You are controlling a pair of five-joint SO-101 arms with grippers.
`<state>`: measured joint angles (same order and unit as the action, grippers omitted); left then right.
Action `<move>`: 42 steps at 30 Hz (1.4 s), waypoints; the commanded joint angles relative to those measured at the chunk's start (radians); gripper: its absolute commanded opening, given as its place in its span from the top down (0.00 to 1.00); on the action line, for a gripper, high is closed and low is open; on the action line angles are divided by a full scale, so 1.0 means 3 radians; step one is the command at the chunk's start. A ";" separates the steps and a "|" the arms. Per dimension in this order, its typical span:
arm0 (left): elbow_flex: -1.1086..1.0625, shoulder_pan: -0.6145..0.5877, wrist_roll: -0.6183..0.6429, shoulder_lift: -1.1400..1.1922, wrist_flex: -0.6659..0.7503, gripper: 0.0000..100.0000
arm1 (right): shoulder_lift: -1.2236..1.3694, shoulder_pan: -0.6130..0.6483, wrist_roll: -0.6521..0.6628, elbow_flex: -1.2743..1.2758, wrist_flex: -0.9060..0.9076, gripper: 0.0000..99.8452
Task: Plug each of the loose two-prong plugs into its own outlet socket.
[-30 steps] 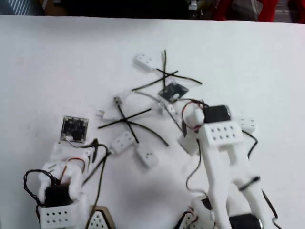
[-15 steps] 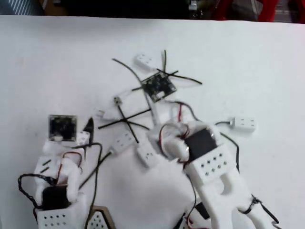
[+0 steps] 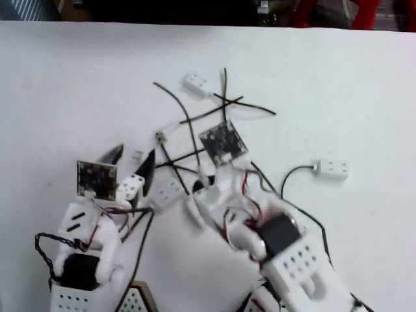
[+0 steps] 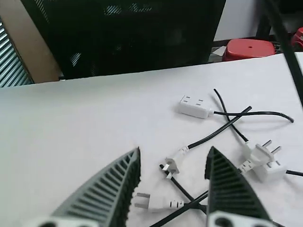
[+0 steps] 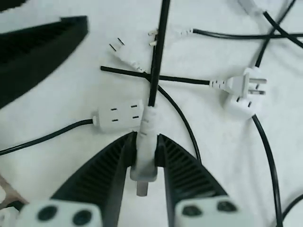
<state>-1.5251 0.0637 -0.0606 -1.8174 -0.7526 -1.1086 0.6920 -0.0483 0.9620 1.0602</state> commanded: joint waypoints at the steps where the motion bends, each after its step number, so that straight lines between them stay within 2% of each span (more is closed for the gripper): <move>1: 0.0174 0.0182 0.0031 -0.0003 0.0138 0.77 | -0.0534 0.0279 -0.0010 0.0061 -0.0069 0.98; 5: 0.0297 0.0396 0.0031 -0.0003 0.0072 0.77 | -0.0790 0.0529 0.0000 0.0256 -0.0064 0.98; 12: 0.1156 0.1061 0.0005 -0.0003 -0.0588 0.77 | -0.0790 0.0550 0.0113 0.0312 -0.0074 0.98; 15: 0.1304 0.1399 -0.0251 0.0003 -0.0839 0.77 | -0.0795 0.0550 0.0159 0.0312 -0.0074 0.98; 18: 0.1294 0.1532 -0.0460 0.0003 -0.0992 0.77 | -0.0795 0.0550 0.0159 0.0317 -0.0074 0.98; 23: 0.1340 0.1445 -0.0557 -0.0013 -0.1064 0.77 | -0.0795 0.0534 0.0159 0.0317 -0.0074 0.98; 31: 0.1586 0.0320 -0.0281 -0.0003 -0.1059 0.77 | -0.0826 0.0437 0.0159 0.0251 -0.0069 0.98; 34: 0.1427 0.0069 -0.0276 0.0003 -0.0987 0.77 | -0.0826 0.0463 0.0164 0.0159 -0.0064 0.98; 38: 0.0997 0.0059 -0.0276 0.0003 -0.0665 0.77 | -0.0821 0.0657 0.0179 0.0138 -0.0074 0.98; 42: 0.0869 0.0483 -0.0465 0.0003 -0.0644 0.77 | -0.0816 0.0826 0.0179 0.0143 -0.0074 0.98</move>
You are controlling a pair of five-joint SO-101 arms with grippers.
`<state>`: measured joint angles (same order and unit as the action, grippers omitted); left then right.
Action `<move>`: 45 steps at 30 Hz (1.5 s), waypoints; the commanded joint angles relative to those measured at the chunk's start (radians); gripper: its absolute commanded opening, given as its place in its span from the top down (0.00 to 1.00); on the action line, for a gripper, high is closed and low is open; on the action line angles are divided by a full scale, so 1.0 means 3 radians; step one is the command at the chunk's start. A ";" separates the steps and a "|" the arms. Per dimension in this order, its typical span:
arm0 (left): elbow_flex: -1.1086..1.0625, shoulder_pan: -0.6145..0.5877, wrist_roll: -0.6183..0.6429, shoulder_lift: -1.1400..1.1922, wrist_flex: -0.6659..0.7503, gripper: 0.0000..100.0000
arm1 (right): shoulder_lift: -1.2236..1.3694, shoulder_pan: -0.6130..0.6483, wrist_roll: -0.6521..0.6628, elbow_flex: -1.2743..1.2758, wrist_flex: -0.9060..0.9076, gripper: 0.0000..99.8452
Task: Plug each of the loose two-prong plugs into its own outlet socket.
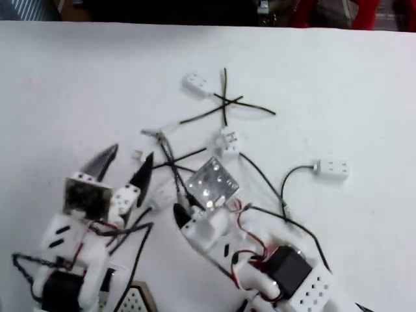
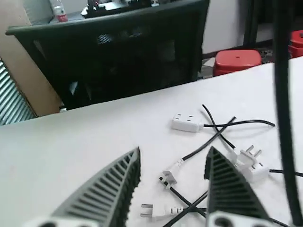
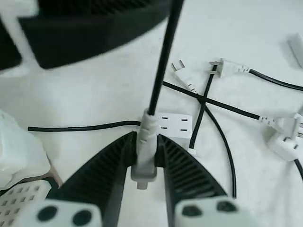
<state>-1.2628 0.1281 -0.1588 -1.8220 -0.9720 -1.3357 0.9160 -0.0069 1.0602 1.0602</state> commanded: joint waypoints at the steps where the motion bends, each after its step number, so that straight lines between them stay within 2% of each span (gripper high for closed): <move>1: 0.0020 0.0417 -0.0230 0.0018 0.0056 0.77 | -0.0038 0.0079 0.0046 -0.0184 -0.0074 0.98; 9: 0.0655 0.1240 -0.0368 0.0018 -0.0563 0.77 | -0.0033 0.0069 0.0046 -0.0174 -0.0064 0.98; 13: 0.0665 0.1291 -0.0373 0.0018 -0.0731 0.77 | -0.0033 0.0028 0.0046 -0.0174 -0.0064 0.98; 15: 0.0634 0.1148 -0.0373 0.0018 -0.0726 0.77 | -0.0033 -0.0074 0.0041 -0.0174 -0.0064 0.98; 21: 0.0650 0.0309 -0.0373 0.0090 -0.0772 0.77 | -0.0028 -0.0616 0.0020 -0.0051 -0.0064 0.98; 25: 0.0783 -0.0084 -0.0486 0.0806 -0.0910 0.77 | -0.0028 -0.0795 0.0020 0.0164 -0.0136 0.98; 29: 0.1217 -0.0386 -0.0537 0.1701 -0.1043 0.77 | 0.0043 -0.0785 0.0041 0.0194 -0.0335 0.98; 32: 0.1493 -0.0509 -0.0542 0.2028 -0.1217 0.77 | 0.0366 -0.0785 0.0041 0.0174 -0.0483 0.98; 40: 0.1427 -0.0892 -0.0701 0.2089 -0.1401 0.77 | 0.1711 -0.0703 0.0020 -0.0327 -0.1051 0.98; 45: 0.0956 -0.1271 -0.0701 0.2084 -0.1202 0.77 | 0.2391 -0.0601 0.0020 -0.0430 -0.1542 0.98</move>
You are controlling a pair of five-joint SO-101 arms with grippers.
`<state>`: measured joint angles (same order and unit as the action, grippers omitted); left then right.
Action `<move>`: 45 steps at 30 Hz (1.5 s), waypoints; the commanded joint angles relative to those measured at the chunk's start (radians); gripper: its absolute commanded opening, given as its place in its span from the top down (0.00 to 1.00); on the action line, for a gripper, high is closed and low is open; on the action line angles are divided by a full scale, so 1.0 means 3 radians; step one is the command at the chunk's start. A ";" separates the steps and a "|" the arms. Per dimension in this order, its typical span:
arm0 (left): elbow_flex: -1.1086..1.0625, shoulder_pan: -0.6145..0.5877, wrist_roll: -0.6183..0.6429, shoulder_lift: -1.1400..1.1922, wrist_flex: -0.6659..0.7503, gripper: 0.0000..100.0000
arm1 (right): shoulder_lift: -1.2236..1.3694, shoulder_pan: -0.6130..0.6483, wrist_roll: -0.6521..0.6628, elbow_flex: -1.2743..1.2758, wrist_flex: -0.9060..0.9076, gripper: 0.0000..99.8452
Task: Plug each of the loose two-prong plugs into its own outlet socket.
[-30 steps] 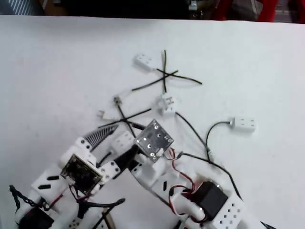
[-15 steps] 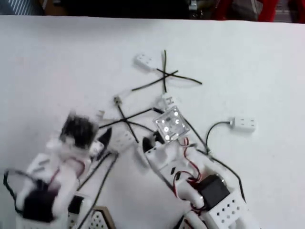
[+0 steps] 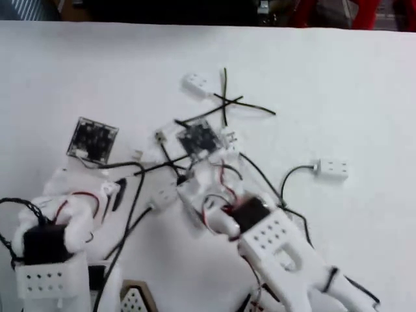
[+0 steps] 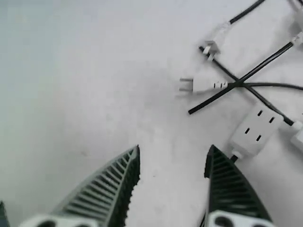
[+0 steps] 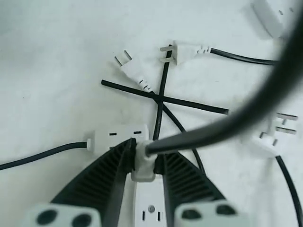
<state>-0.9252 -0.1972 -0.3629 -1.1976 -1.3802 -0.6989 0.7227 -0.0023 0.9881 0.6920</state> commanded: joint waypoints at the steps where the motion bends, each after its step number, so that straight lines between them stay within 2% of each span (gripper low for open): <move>1: -0.0271 -0.0238 -0.0020 0.0003 0.0230 0.77 | 0.0386 0.0043 0.0005 -0.0189 -0.0427 0.98; 7: -0.0726 -0.0361 -0.0015 0.0003 0.0578 0.77 | 0.0913 0.0049 0.0000 -0.0189 -0.0841 0.98; 17: -0.0967 -0.0345 0.0184 0.0003 0.0777 0.77 | 0.1036 0.0136 0.0000 -0.0184 -0.1010 0.98; 45: -0.1028 -0.0355 0.0189 0.0003 0.0747 0.77 | 0.1107 0.0120 0.0031 -0.0153 -0.1082 0.98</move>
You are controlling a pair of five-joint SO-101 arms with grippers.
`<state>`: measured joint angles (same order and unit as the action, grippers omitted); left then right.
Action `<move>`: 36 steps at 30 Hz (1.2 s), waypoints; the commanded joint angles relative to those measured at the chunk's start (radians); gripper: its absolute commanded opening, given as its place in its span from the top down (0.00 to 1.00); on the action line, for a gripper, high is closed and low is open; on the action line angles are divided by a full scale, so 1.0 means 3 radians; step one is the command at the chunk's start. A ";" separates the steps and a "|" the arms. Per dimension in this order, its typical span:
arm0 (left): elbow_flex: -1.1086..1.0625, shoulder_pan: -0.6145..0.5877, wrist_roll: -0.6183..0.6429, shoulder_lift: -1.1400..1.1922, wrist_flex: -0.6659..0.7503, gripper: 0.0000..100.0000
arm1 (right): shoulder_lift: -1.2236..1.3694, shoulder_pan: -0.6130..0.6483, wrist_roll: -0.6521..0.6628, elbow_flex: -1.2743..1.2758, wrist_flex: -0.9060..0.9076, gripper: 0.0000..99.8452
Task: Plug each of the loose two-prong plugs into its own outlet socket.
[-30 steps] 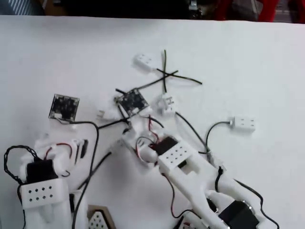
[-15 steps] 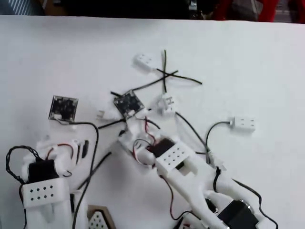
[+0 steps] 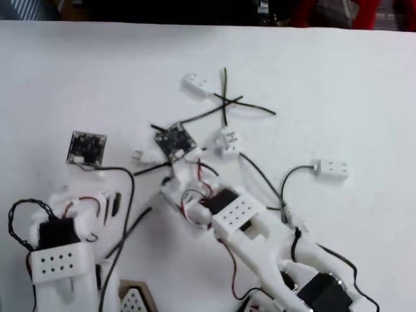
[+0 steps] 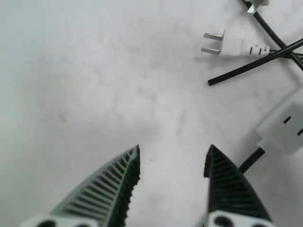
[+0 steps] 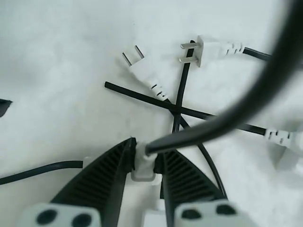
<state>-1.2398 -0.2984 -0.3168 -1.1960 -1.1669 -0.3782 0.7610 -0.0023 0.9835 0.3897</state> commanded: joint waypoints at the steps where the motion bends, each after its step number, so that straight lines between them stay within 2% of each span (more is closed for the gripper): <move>1: 0.0020 -0.0018 0.0036 -0.0003 0.0036 0.77 | 0.0084 -0.0008 0.0031 -0.0148 -0.0074 0.98; 25: 0.0020 -0.0003 0.0036 -0.0003 0.0061 0.77 | 0.0294 -0.0008 0.0169 0.0061 -0.0095 0.98; 33: 0.0031 0.0008 0.0036 -0.0003 0.0215 0.77 | -0.0187 -0.0003 0.0194 0.0378 -0.0095 0.98; 36: 0.0041 0.0182 0.0036 -0.0003 0.0235 0.77 | -0.0274 0.0003 0.0194 0.0455 -0.0095 0.98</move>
<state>-1.2398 -0.2908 -0.3168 -1.1960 -1.1224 -0.4258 0.7564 0.0437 1.1001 0.3483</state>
